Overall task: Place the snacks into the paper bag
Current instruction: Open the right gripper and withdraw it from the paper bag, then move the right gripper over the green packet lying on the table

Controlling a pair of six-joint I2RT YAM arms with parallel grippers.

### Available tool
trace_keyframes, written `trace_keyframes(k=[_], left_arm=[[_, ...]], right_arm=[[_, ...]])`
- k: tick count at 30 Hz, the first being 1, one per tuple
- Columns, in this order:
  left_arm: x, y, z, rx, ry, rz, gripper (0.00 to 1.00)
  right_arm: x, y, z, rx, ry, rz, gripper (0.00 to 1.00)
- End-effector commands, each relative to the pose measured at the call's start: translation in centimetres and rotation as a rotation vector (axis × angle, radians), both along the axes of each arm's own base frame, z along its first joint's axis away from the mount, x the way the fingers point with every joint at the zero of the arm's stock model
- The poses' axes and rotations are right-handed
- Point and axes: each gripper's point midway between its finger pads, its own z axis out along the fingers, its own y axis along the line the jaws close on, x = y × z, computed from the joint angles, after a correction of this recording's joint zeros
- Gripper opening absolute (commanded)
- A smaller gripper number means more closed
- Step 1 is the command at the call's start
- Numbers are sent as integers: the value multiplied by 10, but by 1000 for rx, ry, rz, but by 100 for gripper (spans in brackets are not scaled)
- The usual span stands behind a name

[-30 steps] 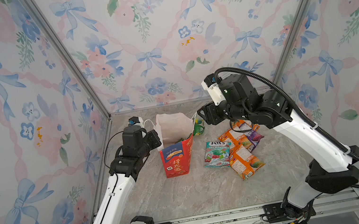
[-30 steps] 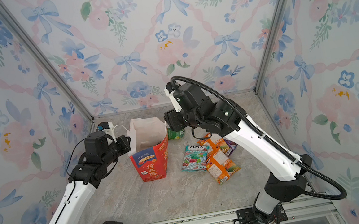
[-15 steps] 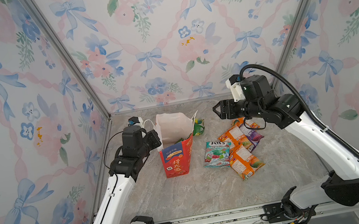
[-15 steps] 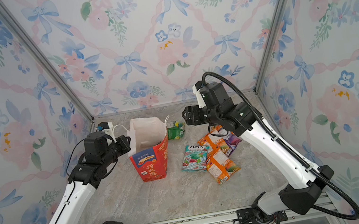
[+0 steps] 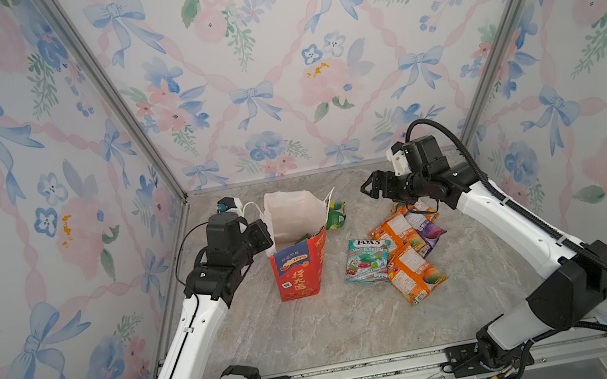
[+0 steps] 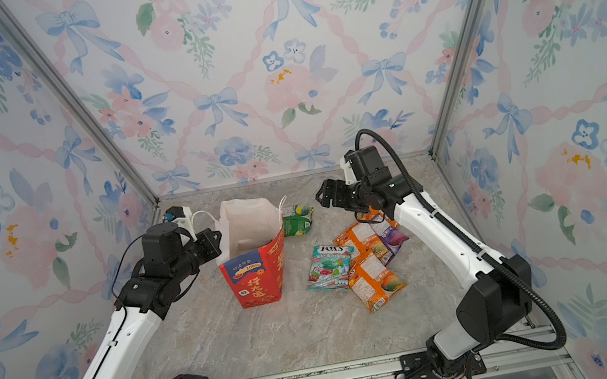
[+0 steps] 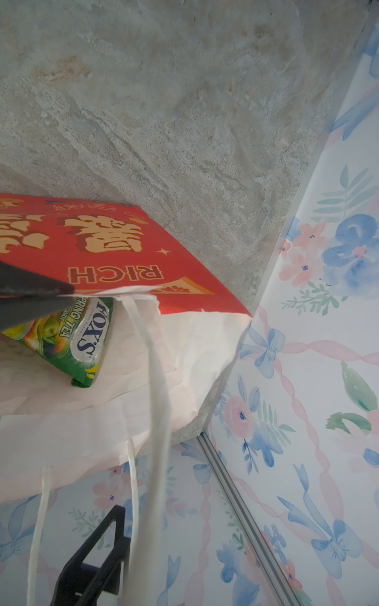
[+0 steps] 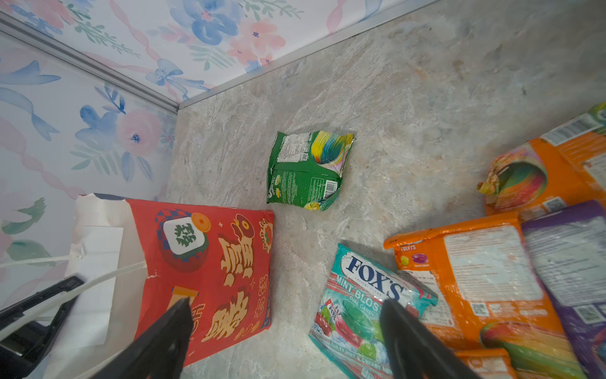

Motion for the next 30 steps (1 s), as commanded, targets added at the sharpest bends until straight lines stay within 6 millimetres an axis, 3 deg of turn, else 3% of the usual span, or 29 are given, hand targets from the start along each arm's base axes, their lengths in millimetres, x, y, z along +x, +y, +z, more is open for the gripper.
trace_keyframes(k=[1,6,18,24,30], left_arm=[[-1,-4,4,-17,11,-10,0],[-1,-4,3,-17,14,-11,0],[-1,-2,1,-11,16,-2,0],[-1,-2,-2,-11,22,0,0],[-2,-2,-2,-10,23,1,0]], right_arm=[[12,6,-12,46,17,20,96],[33,9,-40,51,52,13,95],[87,38,-146,205,251,-1,94],[101,53,-176,296,297,-12,94],[107,70,-192,359,311,0,94]])
